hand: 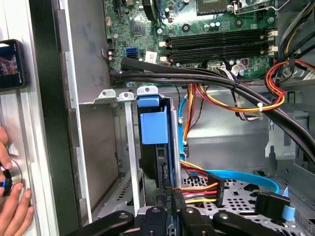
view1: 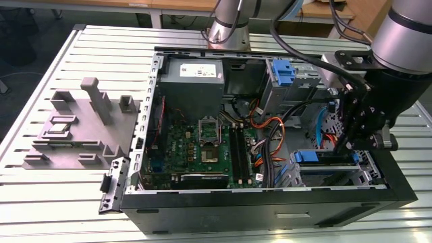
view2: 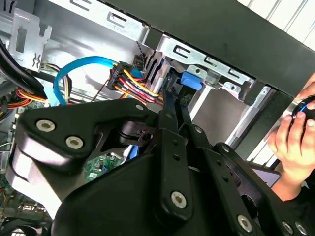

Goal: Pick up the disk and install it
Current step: 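Insert the first disk wire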

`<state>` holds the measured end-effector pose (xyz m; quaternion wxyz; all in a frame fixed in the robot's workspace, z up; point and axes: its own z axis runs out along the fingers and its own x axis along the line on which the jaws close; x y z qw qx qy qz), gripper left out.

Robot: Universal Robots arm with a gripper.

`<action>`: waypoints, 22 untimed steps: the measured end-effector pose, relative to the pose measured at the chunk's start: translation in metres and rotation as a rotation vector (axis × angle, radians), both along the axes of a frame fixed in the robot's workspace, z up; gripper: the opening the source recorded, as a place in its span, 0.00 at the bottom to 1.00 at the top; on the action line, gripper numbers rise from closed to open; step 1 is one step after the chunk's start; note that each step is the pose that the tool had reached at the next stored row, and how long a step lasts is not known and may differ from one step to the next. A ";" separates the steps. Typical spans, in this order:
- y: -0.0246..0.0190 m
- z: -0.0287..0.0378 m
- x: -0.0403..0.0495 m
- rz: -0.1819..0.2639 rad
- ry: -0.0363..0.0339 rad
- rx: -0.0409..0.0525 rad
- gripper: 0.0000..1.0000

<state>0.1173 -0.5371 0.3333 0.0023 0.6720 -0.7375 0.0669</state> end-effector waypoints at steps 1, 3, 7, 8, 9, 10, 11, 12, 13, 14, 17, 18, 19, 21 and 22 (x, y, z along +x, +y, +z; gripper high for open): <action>0.0000 -0.0004 0.0000 0.001 0.0000 0.0007 0.17; 0.0000 -0.0008 0.0000 0.002 0.0001 0.0011 0.17; 0.0000 -0.0012 0.0008 0.002 0.0000 0.0010 0.17; 0.0001 -0.0014 0.0011 0.002 0.0001 0.0012 0.17; 0.0000 -0.0014 0.0012 0.002 0.0001 0.0012 0.17; 0.0000 -0.0015 0.0013 0.002 0.0001 0.0011 0.17; 0.0000 -0.0016 0.0013 0.002 0.0001 0.0011 0.17; 0.0000 -0.0017 0.0013 0.002 0.0001 0.0011 0.17; 0.0000 -0.0019 0.0014 0.002 0.0001 0.0011 0.17; -0.0001 -0.0020 0.0014 0.002 0.0001 0.0012 0.17; -0.0005 -0.0021 0.0014 0.002 0.0000 0.0013 0.17; -0.0005 -0.0021 0.0014 0.002 0.0001 0.0013 0.17; -0.0005 -0.0020 0.0014 0.002 0.0001 0.0013 0.17; -0.0006 -0.0015 0.0014 0.002 0.0001 0.0015 0.17; -0.0006 -0.0011 0.0014 0.002 0.0000 0.0018 0.17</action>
